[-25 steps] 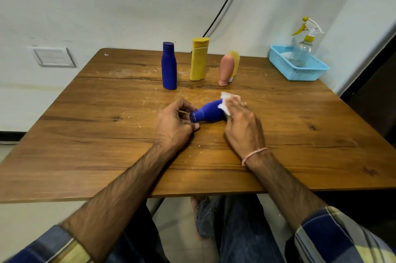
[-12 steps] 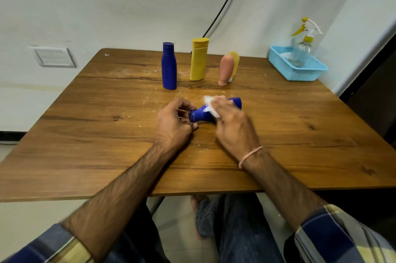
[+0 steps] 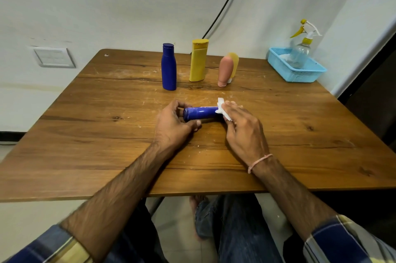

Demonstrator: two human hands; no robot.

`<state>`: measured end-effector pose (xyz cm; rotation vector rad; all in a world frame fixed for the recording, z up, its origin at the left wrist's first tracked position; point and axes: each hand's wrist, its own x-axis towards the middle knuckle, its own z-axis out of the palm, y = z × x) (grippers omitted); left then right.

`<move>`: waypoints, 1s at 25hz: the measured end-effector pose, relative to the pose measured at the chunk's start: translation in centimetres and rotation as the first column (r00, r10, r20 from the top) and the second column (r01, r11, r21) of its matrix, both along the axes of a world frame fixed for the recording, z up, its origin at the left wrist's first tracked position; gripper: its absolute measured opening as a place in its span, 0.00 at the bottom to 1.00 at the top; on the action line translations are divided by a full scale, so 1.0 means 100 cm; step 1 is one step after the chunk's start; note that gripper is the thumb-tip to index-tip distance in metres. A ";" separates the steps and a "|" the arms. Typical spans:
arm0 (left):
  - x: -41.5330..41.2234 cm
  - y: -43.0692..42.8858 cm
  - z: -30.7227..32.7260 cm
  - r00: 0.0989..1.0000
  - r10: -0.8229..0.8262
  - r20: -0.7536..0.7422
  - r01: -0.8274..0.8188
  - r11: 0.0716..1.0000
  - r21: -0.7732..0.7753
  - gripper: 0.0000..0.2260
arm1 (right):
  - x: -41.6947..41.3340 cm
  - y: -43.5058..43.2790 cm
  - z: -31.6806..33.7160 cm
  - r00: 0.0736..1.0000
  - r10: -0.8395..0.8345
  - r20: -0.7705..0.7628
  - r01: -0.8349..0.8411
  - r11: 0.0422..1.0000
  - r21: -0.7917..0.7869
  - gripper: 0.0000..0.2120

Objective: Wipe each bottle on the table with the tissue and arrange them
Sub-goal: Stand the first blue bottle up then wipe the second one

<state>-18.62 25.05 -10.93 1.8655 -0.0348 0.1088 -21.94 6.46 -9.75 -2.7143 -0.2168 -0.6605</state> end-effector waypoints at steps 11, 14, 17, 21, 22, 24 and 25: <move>-0.005 -0.002 -0.002 0.998 0.020 0.063 -0.020 1.000 0.007 0.18 | -0.017 0.042 -0.007 0.936 0.347 -0.058 -0.348 0.937 -0.005 0.26; -0.002 0.001 -0.001 0.999 0.014 0.046 -0.015 1.000 0.024 0.24 | -0.008 -0.001 -0.003 0.993 0.087 -0.080 -0.090 0.995 -0.031 0.25; -0.002 -0.001 0.000 0.998 -0.001 0.069 -0.004 0.997 0.074 0.26 | -0.003 -0.018 -0.001 0.985 -0.150 -0.082 0.152 0.988 0.019 0.23; -0.006 -0.002 -0.002 0.984 -0.004 0.180 -0.007 0.998 0.064 0.25 | -0.014 0.046 -0.005 0.961 0.266 -0.072 -0.266 0.964 0.011 0.26; -0.007 -0.001 -0.002 0.980 -0.006 0.201 -0.007 0.998 0.068 0.25 | -0.016 0.051 -0.007 0.936 0.343 -0.078 -0.343 0.939 0.004 0.27; -0.007 -0.001 -0.002 0.979 -0.010 0.202 -0.003 0.998 0.062 0.28 | -0.010 0.035 -0.004 0.942 0.329 -0.071 -0.330 0.944 -0.011 0.28; -0.006 -0.001 -0.001 0.983 -0.009 0.185 -0.004 0.998 0.069 0.31 | -0.006 0.021 -0.002 0.970 0.234 -0.072 -0.236 0.972 -0.018 0.28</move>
